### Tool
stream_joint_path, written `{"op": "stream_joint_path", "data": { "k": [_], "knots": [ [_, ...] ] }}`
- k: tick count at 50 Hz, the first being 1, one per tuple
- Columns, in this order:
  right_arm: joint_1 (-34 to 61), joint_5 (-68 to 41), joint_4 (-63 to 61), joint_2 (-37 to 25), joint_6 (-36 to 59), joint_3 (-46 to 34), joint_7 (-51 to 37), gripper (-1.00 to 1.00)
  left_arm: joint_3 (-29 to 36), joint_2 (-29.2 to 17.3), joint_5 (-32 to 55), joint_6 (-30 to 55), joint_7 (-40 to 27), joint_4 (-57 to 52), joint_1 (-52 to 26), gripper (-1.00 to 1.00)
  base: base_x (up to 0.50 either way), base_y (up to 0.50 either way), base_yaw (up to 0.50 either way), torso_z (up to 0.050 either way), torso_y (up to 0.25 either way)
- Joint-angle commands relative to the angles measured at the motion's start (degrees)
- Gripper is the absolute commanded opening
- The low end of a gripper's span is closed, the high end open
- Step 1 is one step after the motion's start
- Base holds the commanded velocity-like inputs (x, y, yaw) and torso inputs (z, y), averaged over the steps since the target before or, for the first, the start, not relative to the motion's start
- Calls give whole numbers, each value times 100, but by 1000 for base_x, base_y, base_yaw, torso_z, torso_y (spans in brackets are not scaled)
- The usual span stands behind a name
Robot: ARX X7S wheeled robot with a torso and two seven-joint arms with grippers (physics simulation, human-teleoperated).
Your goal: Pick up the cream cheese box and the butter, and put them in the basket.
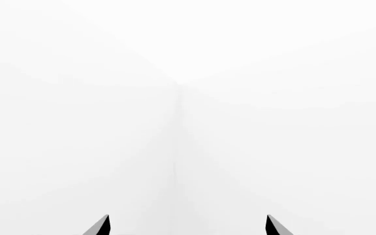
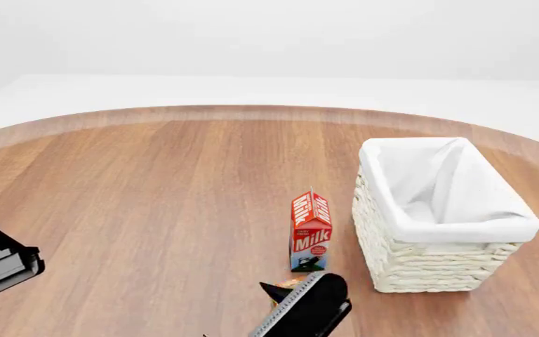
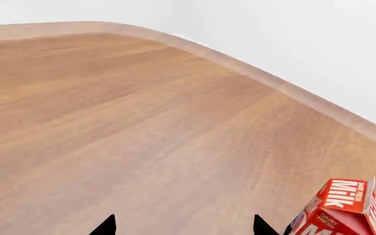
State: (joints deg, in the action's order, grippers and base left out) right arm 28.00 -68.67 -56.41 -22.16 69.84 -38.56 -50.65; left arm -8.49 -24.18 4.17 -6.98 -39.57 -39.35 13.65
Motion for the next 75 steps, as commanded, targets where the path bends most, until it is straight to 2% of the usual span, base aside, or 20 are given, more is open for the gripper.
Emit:
{"op": "stream_joint_path", "data": {
  "k": [1, 17, 22, 28, 42, 54, 55, 56, 58, 75],
  "knots": [
    [-392, 1168, 275, 482, -247, -783, 319, 100, -163, 111, -8, -58, 127, 93, 24, 100, 0, 0, 0, 0, 0],
    [-723, 1575, 790, 833, -613, -1233, 316, 100, -170, 103, 11, -89, 112, 144, 37, 100, 0, 0, 0, 0, 0],
    [-815, 1464, 849, 951, -747, -1075, 226, 100, -230, 90, 52, -81, 96, 123, 63, 100, 0, 0, 0, 0, 0],
    [-988, 1454, 932, 1009, -931, -976, 147, 100, -313, 78, 96, -74, 69, 110, 92, 100, 0, 0, 0, 2, 0],
    [-1457, 2096, 1309, 1004, -1345, -1606, 223, 100, -326, 64, 134, -97, 67, 121, 103, 100, 0, 0, 0, 0, 0],
    [-1840, 2265, 1690, 1049, -1639, -1745, 198, 100, -347, 49, 175, -90, 61, 128, 103, 100, 0, 0, 0, 0, 0],
    [-1876, 2262, 1713, 1063, -1653, -1746, 180, 100, -346, 48, 178, -89, 60, 131, 101, 100, 0, 0, 0, 0, 0],
    [-2011, 1675, 1874, 1218, -1345, -1351, -144, 100, -357, 58, 200, -128, 61, 167, 115, 100, 0, 0, 0, 0, 0],
    [-2101, 1534, 1968, 1236, -1272, -1336, -176, 100, -359, 56, 203, -124, 59, 161, 117, 100, 0, 0, 0, 0, 0],
    [-2047, 1049, 1893, 1325, -1059, -1125, -471, 100, -343, 54, 221, -154, 55, 197, 119, 100, 0, 0, 0, 0, 0]
  ]
}}
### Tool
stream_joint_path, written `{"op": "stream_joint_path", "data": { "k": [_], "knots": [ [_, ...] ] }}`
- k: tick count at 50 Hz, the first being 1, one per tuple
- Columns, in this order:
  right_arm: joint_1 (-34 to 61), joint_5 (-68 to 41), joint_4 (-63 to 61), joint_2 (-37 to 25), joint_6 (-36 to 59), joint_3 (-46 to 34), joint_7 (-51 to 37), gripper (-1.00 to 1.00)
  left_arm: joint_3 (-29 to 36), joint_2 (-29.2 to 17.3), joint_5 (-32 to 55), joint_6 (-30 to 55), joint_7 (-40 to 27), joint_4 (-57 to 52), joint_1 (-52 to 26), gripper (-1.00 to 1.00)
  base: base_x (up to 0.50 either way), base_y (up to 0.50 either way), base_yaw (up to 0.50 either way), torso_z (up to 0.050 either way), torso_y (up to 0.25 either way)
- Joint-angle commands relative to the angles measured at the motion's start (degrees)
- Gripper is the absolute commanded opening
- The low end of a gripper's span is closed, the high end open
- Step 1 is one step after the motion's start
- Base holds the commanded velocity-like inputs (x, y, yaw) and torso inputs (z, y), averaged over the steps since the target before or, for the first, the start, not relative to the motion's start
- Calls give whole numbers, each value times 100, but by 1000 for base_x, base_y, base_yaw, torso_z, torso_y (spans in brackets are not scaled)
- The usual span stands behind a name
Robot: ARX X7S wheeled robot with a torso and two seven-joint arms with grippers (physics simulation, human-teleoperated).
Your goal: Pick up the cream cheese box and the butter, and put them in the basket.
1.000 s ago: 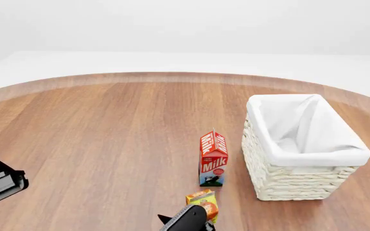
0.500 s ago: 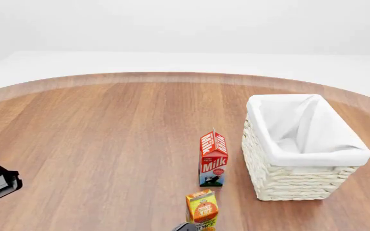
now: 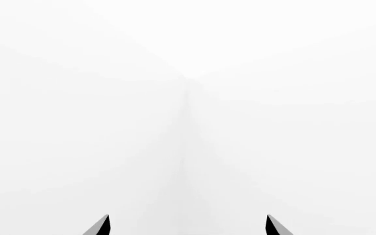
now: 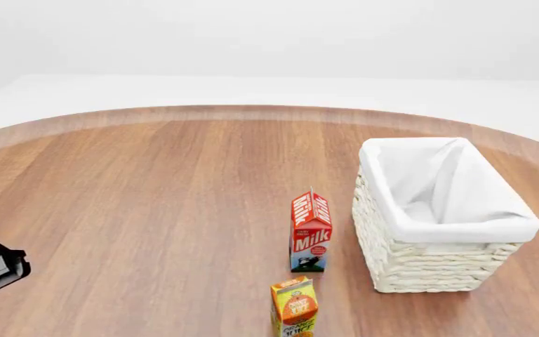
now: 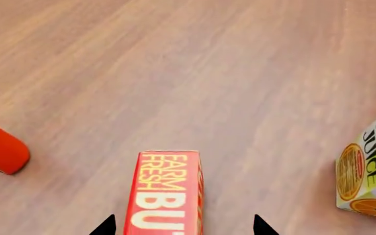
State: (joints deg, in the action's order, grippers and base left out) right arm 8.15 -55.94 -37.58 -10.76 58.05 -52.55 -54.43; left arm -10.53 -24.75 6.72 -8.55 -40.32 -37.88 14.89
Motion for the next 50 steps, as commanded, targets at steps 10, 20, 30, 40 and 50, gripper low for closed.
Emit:
{"op": "stream_joint_path", "data": {
  "k": [10, 20, 30, 40, 50],
  "knots": [
    [16, -296, -52, 253, 173, 223, -200, 100, -129, 109, -28, -22, 130, 89, -5, 100, 0, 0, 0, 0, 0],
    [-36, -349, 147, 277, 110, 129, -83, 100, -140, 104, 6, -53, 129, 146, -10, 100, 0, 0, 0, 0, 0],
    [-93, -504, 467, 287, 0, 268, -42, 100, -134, 100, 30, -63, 128, 178, -20, 100, 0, 0, 0, 0, 0],
    [-38, -452, 482, 257, -20, 210, -118, 100, -134, 101, 32, -74, 120, 179, -6, 100, 0, 0, 0, 0, 0],
    [-93, -401, 620, 237, -103, 137, -85, 100, -140, 95, 37, -74, 110, 173, 1, 100, 0, 0, 0, 0, 0]
  ]
}}
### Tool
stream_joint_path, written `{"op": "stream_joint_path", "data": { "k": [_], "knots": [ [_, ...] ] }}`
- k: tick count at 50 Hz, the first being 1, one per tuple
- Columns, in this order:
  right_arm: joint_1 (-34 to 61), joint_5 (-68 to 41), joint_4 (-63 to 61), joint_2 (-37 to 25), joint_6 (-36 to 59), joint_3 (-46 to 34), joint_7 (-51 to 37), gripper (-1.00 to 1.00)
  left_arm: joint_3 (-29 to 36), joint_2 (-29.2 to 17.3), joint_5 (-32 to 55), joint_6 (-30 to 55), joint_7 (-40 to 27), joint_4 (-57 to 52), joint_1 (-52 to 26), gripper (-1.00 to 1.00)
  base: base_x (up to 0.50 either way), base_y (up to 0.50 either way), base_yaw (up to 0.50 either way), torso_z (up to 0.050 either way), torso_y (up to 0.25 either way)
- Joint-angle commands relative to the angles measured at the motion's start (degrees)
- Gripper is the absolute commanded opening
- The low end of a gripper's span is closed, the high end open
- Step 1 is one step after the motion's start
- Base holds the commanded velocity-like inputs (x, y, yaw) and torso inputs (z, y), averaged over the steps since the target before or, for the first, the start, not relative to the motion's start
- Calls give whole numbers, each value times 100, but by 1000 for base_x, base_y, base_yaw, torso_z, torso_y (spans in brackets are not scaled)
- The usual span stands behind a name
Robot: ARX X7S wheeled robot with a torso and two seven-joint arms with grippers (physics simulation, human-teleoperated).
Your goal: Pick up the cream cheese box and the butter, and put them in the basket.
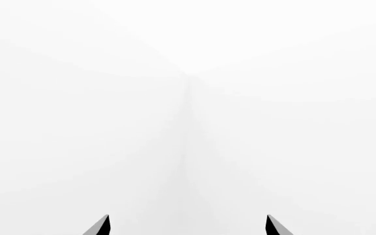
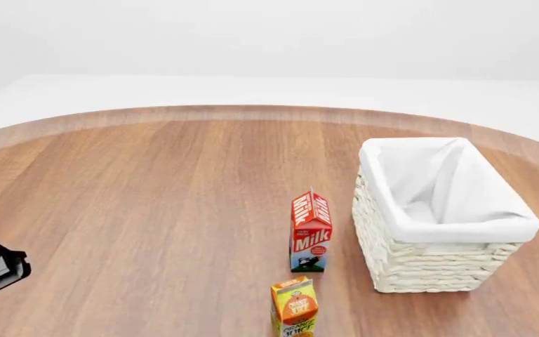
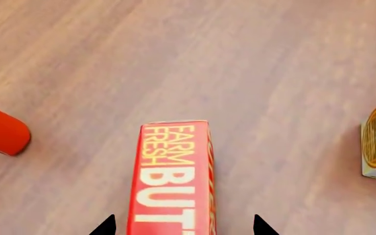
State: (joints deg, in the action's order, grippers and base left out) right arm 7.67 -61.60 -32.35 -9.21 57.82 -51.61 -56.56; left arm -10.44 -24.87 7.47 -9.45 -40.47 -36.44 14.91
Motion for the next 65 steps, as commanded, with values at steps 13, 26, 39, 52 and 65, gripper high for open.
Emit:
{"op": "stream_joint_path", "data": {
  "k": [13, 26, 39, 52, 65],
  "knots": [
    [-33, 256, 204, 71, -125, -129, 214, 100, -160, 109, -25, -7, 112, 56, 6, 100, 0, 0, 0, 0, 0],
    [-11, 296, 259, 59, -173, -267, 299, 100, -172, 106, -27, -23, 97, 69, 17, 100, 0, 0, 0, 0, 0],
    [3, 316, 510, 36, -308, -249, 413, 100, -166, 101, -16, -24, 92, 89, 10, 100, 0, 0, 0, 0, 0],
    [88, 378, 575, 76, -286, -455, 503, 100, -192, 104, 12, -73, 80, 131, 22, 100, 0, 0, 0, 0, 0],
    [143, 541, 785, 123, -351, -738, 725, 100, -261, 98, 84, -144, 74, 175, 65, 100, 0, 0, 0, 0, 0]
  ]
}}
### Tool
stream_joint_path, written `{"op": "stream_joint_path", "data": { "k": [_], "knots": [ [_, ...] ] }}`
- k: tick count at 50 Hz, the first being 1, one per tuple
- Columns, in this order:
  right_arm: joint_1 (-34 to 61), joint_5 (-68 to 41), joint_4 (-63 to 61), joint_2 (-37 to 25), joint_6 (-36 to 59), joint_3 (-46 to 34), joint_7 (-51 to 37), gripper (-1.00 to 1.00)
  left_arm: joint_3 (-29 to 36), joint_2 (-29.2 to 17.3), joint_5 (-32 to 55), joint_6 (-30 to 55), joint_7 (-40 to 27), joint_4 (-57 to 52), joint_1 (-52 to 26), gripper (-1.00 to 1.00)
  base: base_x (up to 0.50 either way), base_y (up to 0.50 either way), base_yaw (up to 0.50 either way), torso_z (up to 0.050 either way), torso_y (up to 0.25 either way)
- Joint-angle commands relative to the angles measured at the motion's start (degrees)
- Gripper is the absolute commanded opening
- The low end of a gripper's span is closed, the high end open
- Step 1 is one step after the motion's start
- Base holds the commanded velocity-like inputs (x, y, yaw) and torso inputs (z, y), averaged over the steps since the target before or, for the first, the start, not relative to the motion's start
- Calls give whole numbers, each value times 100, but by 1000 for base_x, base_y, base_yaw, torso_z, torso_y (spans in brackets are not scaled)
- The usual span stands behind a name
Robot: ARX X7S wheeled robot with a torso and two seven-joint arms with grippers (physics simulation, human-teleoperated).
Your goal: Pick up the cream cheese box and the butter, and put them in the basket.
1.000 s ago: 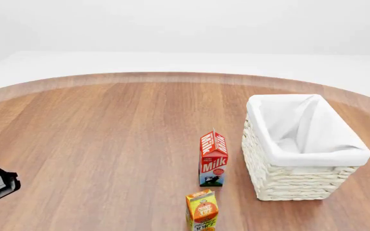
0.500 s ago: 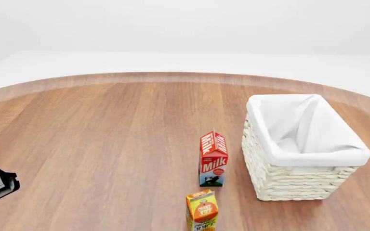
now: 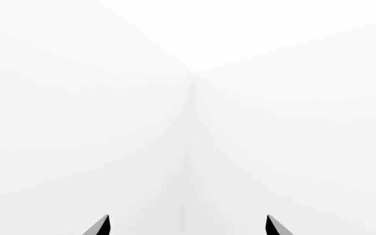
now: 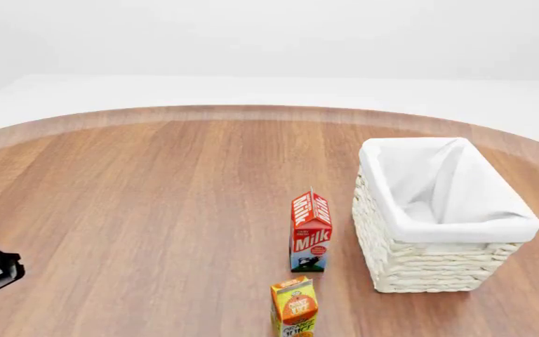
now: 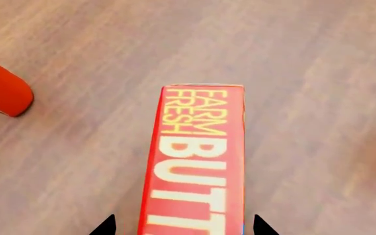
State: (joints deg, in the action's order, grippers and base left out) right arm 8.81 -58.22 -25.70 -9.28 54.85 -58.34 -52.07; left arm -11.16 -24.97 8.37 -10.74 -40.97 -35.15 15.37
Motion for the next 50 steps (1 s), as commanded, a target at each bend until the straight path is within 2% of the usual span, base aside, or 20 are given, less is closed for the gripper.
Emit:
{"op": "stream_joint_path", "data": {
  "k": [1, 5, 6, 30, 42, 50],
  "knots": [
    [27, 194, 127, 126, -62, -50, 269, 100, -190, 107, -5, -12, 123, 40, 19, 100, 0, 0, 0, 0, 0],
    [62, 228, 113, 90, -151, -8, 290, 100, -184, 105, -10, -8, 121, 38, 17, 100, 0, 0, 0, 0, 0],
    [57, 240, 158, 73, -191, 22, 305, -100, -177, 106, -17, -8, 122, 41, 15, 100, 0, 0, 0, 0, 0],
    [202, 427, -4, -11, -335, -125, 149, -100, -152, 102, -24, -3, 112, 43, 18, 100, 0, 1, 1, 0, 0],
    [865, 719, -1592, 8, -78, 49, -842, -100, -167, 100, -11, -35, 106, 56, 28, 100, 1, 0, 0, 0, 0],
    [1237, 230, -2431, 258, 416, 254, -1497, -100, -153, 95, -11, -37, 108, 74, 13, 100, 0, 0, 0, 0, 1]
  ]
}}
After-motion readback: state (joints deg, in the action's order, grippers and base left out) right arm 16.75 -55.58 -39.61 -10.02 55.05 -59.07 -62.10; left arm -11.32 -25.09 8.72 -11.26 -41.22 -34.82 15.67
